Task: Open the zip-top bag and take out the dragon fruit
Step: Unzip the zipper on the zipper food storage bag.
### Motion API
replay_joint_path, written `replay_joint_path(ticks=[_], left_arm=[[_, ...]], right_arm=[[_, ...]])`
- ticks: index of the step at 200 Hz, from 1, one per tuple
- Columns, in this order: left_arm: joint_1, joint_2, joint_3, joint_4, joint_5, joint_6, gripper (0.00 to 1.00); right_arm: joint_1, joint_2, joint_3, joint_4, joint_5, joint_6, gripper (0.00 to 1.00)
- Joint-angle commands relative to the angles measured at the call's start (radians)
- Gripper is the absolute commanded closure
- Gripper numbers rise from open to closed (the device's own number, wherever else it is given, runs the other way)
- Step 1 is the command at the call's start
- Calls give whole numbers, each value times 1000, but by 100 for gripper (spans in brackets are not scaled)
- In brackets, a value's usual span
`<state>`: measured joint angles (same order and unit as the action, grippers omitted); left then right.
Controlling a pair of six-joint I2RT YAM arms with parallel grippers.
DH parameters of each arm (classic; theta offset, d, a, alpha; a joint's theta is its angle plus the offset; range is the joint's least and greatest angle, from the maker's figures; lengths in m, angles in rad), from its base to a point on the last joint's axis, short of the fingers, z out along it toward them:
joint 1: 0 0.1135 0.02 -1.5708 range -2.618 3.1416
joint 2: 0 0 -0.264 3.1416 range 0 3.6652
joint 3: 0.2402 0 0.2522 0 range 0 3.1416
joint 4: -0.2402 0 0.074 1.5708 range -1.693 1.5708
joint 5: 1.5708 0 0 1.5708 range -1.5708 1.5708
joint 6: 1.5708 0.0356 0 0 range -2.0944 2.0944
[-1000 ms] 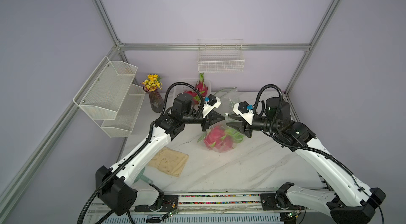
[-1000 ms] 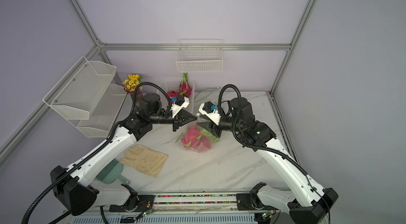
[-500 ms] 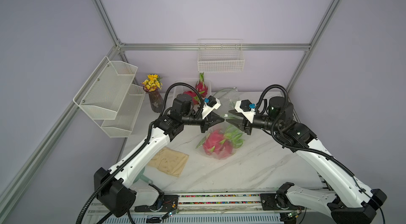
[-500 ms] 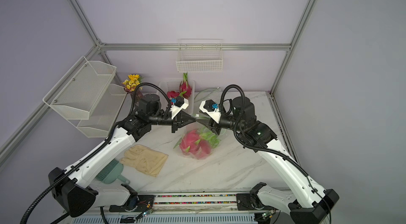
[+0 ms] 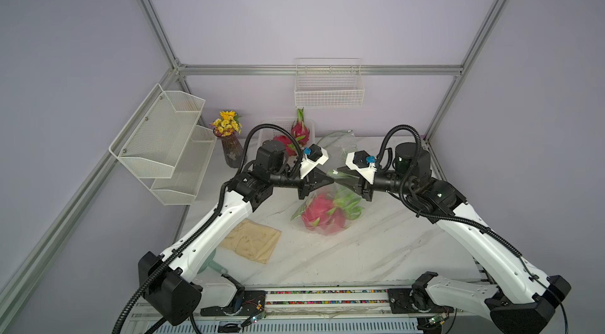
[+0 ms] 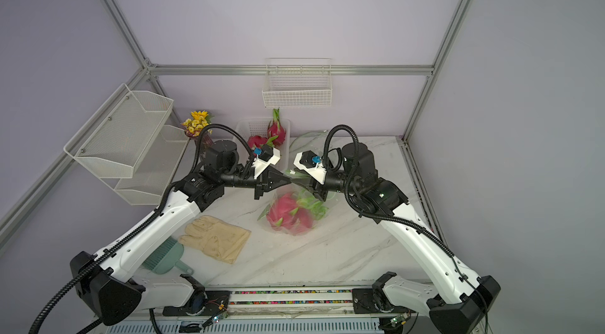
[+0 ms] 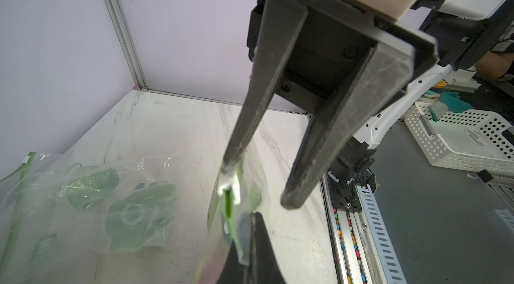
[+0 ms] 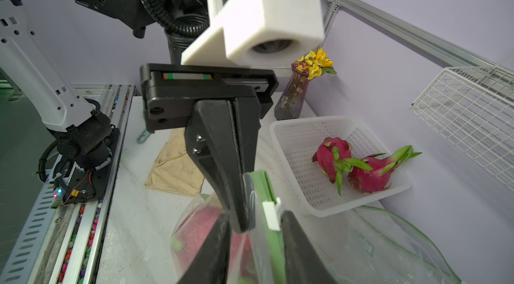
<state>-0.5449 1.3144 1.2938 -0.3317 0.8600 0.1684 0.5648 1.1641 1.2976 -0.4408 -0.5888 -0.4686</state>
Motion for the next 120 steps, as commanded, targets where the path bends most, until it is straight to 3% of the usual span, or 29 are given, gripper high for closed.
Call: replay_joint_path(ticks=[1, 37, 60, 104, 120], left_arm=[[-3, -49, -3, 59, 47, 26, 100], [-3, -44, -1, 59, 63, 28, 100], [-3, -42, -2, 57, 55, 29, 100], [-2, -33, 5, 51, 38, 27, 100], [-3, -27, 11, 44, 19, 25, 100]], right_arm=[[0, 5, 34, -17, 13, -14, 61], [0, 13, 35, -17, 28, -15, 61], [0, 34, 58, -65, 20, -19, 74], [0, 39, 58, -70, -22, -30, 79], [1, 35, 57, -78, -29, -39, 91]])
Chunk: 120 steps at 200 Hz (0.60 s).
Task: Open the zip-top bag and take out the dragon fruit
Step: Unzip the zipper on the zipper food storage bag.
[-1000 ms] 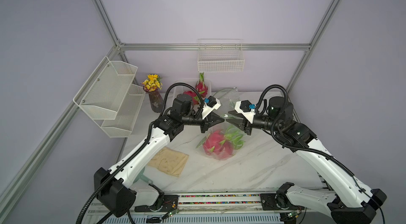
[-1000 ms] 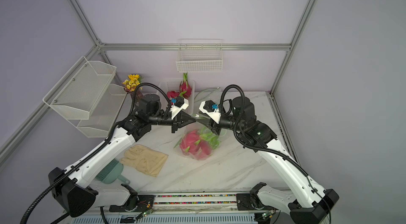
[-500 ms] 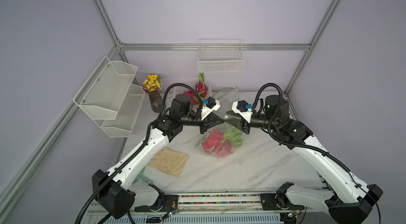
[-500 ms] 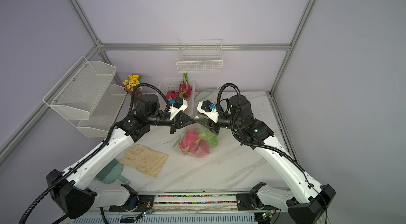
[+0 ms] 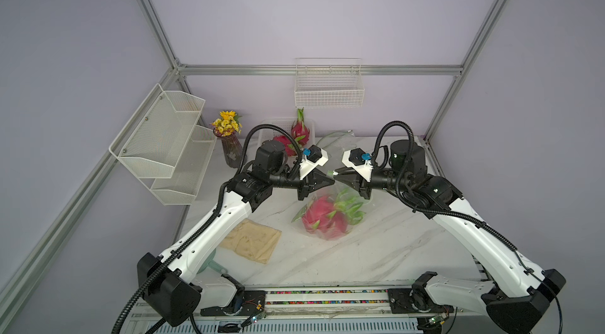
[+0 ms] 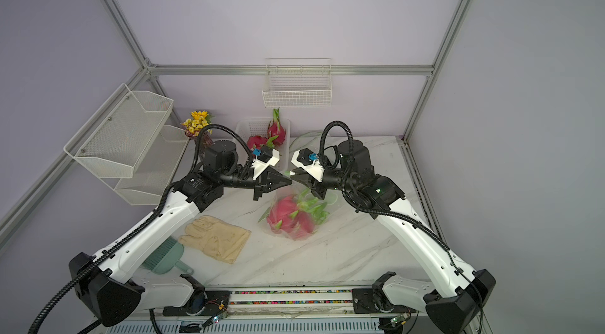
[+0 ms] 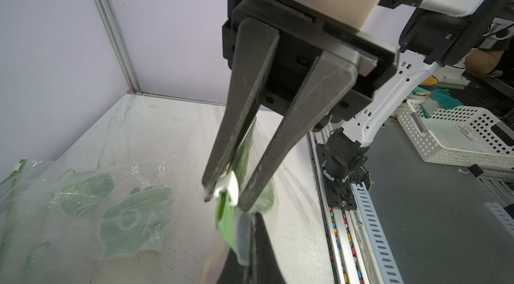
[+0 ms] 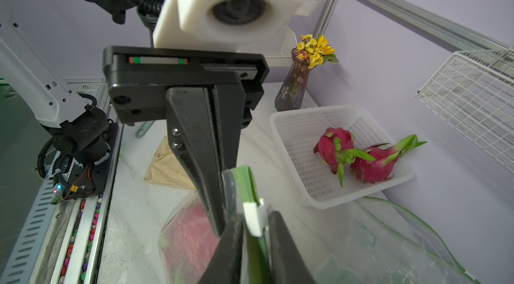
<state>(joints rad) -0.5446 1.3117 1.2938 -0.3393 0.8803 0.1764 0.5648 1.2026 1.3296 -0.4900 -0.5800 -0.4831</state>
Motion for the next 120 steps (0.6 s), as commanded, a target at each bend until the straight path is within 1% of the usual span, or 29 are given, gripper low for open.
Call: replay_joint_path(ticks=[1, 11, 47, 83, 120], left_arm=[[-2, -24, 12, 51, -3, 17, 100], [-3, -20, 21, 39, -11, 17, 100], [-3, -42, 21, 40, -34, 17, 100], [11, -110, -4, 82, -121, -26, 100], [34, -159, -2, 65, -140, -40, 100]], right_arm=[[0, -4, 24, -28, -38, -25, 92], [0, -10, 16, -22, -36, -28, 100], [0, 0, 3, -5, 53, 4, 100], [-2, -40, -60, 13, 83, -29, 100], [-8, -60, -90, 9, 108, -36, 100]])
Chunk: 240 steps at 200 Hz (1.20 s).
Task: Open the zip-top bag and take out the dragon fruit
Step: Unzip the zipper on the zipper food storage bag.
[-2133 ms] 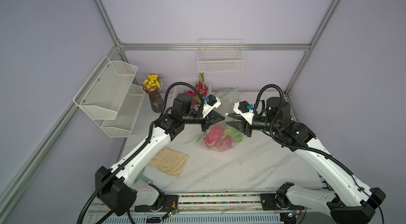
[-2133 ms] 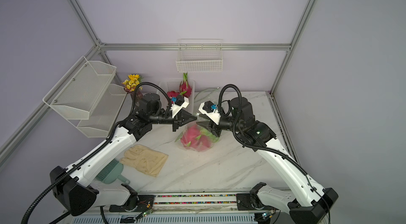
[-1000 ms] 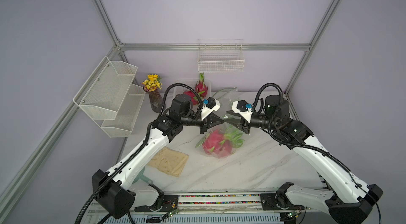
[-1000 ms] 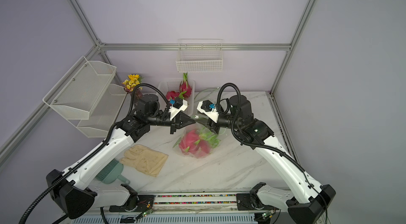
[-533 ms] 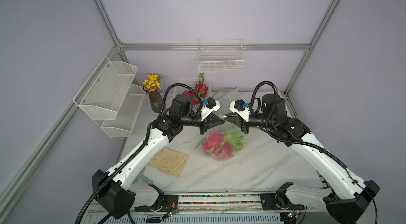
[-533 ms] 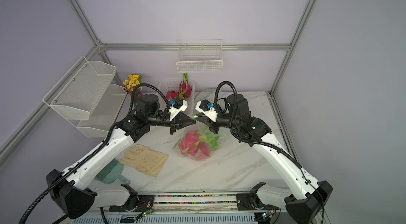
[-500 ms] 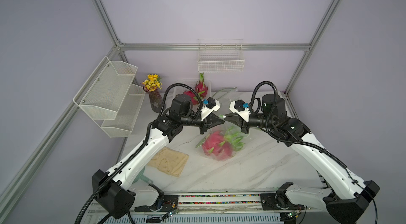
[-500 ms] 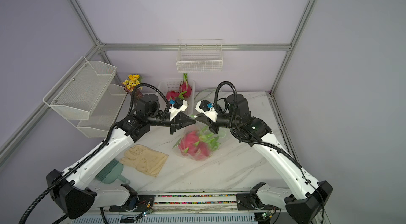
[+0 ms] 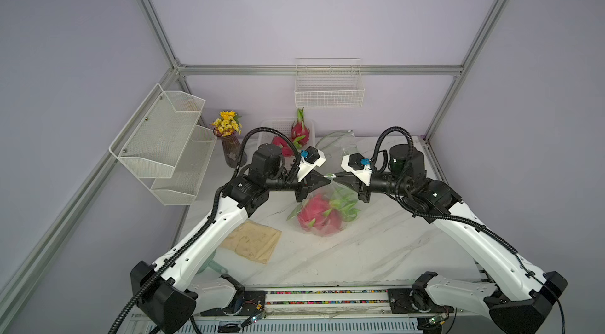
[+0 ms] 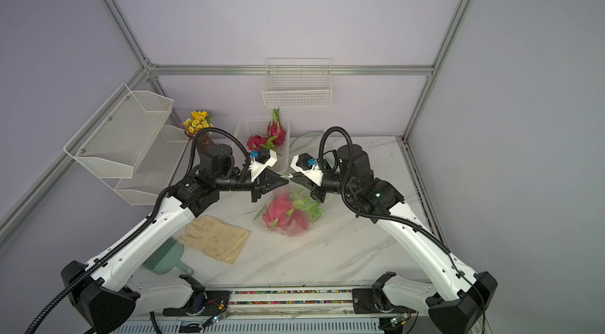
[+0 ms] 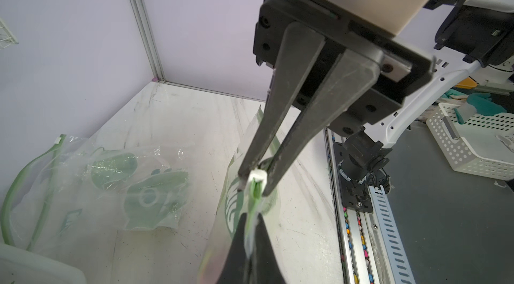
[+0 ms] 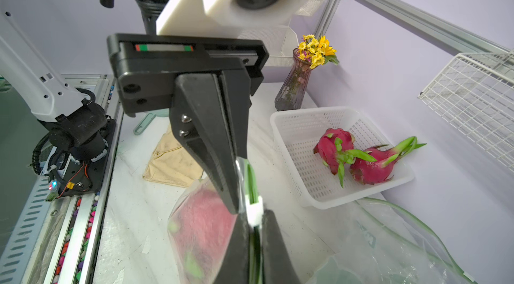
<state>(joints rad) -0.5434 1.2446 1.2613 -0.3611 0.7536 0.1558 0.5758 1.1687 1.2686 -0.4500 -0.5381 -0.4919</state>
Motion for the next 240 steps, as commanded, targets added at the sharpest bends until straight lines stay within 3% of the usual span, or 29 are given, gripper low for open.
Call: replay_joint_path(ticks=[1, 62, 106, 139, 240], left_arm=[[33, -93, 29, 86, -12, -19, 100], [42, -122, 19, 86, 11, -19, 100], [40, -78, 15, 72, 136, 19, 98], [36, -48, 20, 57, 162, 40, 96], [18, 10, 28, 18, 147, 98, 66]], right_arm=[[-20, -26, -29, -30, 67, -27, 100], [-40, -28, -27, -30, 42, -28, 100], [-42, -2, 18, -32, -42, -10, 100], [-42, 7, 56, -34, -73, -3, 100], [-42, 7, 46, -50, -126, -4, 100]])
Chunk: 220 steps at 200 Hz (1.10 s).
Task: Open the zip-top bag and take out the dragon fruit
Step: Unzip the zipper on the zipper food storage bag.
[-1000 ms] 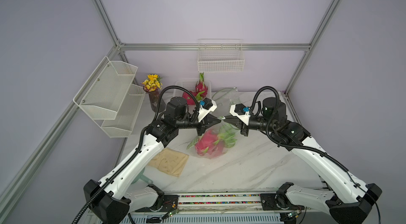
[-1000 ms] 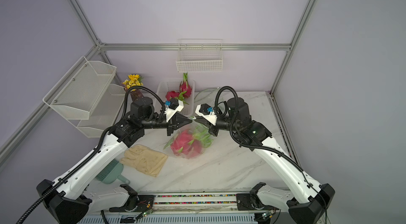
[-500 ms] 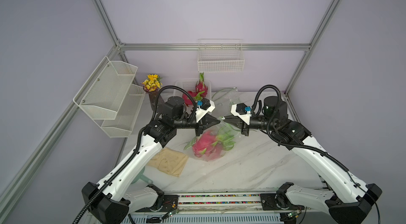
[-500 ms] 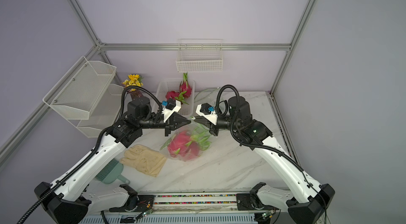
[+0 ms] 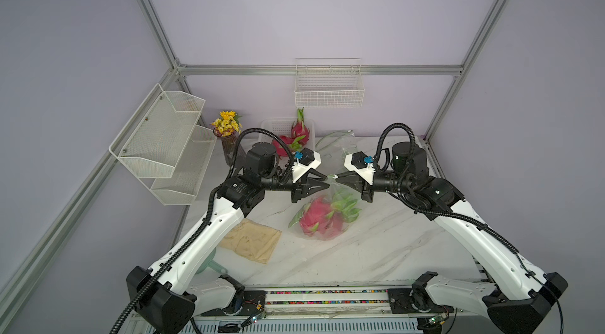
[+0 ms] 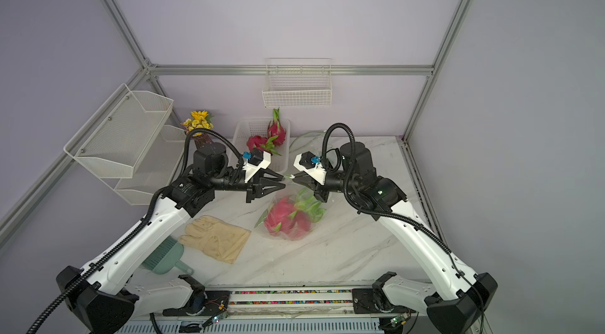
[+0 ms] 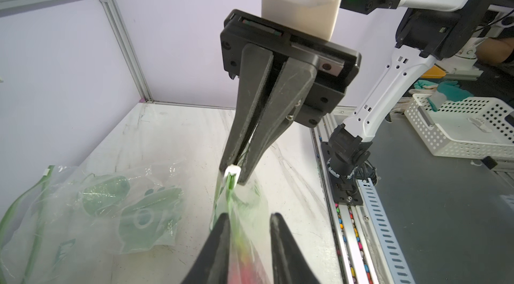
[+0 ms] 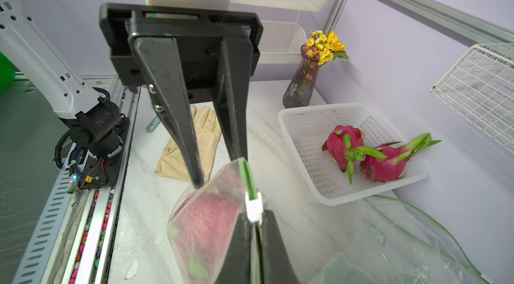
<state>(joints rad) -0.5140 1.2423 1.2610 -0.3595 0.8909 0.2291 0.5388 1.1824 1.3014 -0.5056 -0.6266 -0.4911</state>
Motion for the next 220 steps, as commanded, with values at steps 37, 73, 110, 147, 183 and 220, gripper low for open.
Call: replay_joint_path(ticks=[37, 73, 110, 147, 183, 220], left_arm=[[-37, 49, 73, -23, -14, 47, 81], [-43, 56, 91, -2, -56, -5, 100], [-44, 46, 85, 15, -35, -14, 100], [-44, 38, 81, 23, -32, -17, 100], [-44, 39, 80, 25, -36, -20, 100], [-44, 43, 83, 25, -32, -22, 100]], right_arm=[[-5, -9, 22, -16, -49, -20, 100], [-5, -25, 20, -47, -58, -33, 100], [-5, -27, 22, -47, -62, -28, 88], [-5, -9, 41, -50, -73, -31, 77], [-5, 8, 58, -56, -96, -35, 76], [-4, 16, 59, -56, -107, -39, 76]])
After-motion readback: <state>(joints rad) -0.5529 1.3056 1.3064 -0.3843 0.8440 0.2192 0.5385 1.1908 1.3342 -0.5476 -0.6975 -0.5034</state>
